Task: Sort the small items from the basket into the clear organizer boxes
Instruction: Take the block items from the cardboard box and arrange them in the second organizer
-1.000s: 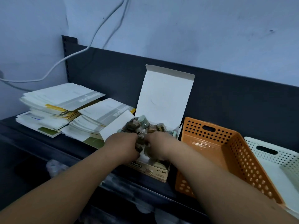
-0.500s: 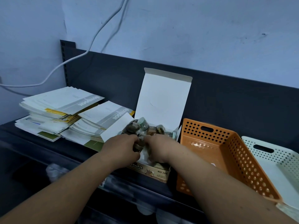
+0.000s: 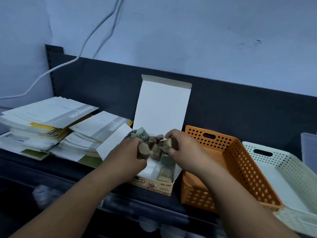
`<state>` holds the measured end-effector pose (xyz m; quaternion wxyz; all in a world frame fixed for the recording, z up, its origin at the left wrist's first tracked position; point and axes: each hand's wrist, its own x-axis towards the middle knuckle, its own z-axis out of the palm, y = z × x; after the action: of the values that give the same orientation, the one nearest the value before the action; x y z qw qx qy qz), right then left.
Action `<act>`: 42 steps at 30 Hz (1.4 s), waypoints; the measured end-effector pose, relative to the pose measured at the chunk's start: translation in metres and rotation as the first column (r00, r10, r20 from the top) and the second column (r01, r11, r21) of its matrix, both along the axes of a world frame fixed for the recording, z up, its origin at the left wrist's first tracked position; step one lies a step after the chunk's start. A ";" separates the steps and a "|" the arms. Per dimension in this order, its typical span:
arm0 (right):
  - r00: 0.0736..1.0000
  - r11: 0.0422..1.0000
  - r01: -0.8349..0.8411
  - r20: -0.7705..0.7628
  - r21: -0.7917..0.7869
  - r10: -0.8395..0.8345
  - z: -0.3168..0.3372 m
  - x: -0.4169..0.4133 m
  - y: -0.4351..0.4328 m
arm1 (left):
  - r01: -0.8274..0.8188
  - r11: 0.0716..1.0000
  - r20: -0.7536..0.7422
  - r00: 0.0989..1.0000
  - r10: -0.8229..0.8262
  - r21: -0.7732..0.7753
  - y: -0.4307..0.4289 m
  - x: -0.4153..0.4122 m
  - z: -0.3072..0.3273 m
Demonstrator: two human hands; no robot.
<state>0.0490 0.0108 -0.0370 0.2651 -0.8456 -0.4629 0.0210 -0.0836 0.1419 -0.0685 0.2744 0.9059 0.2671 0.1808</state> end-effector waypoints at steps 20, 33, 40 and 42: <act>0.930 0.906 0.367 -0.106 0.209 -0.353 0.001 0.026 -0.237 | 0.417 0.898 0.164 0.904 -0.394 -0.144 -0.190 0.079 0.024; 0.818 0.786 0.574 -0.120 0.227 -0.563 0.000 0.015 -0.473 | 0.598 0.796 0.189 0.795 -0.576 -0.095 -0.408 0.114 0.031; 0.741 0.711 0.669 -0.122 0.216 -0.660 -0.004 0.001 -0.593 | 0.725 0.679 0.195 0.687 -0.701 -0.113 -0.526 0.136 0.023; 0.717 0.683 0.696 -0.151 0.221 -0.681 -0.007 0.002 -0.617 | 0.751 0.649 0.186 0.659 -0.729 -0.121 -0.551 0.143 0.022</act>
<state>0.0507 -0.6066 -0.0440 0.3759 -0.9135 -0.1024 -0.1175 0.0598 -0.4091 -0.0465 0.4235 0.8931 -0.1277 0.0812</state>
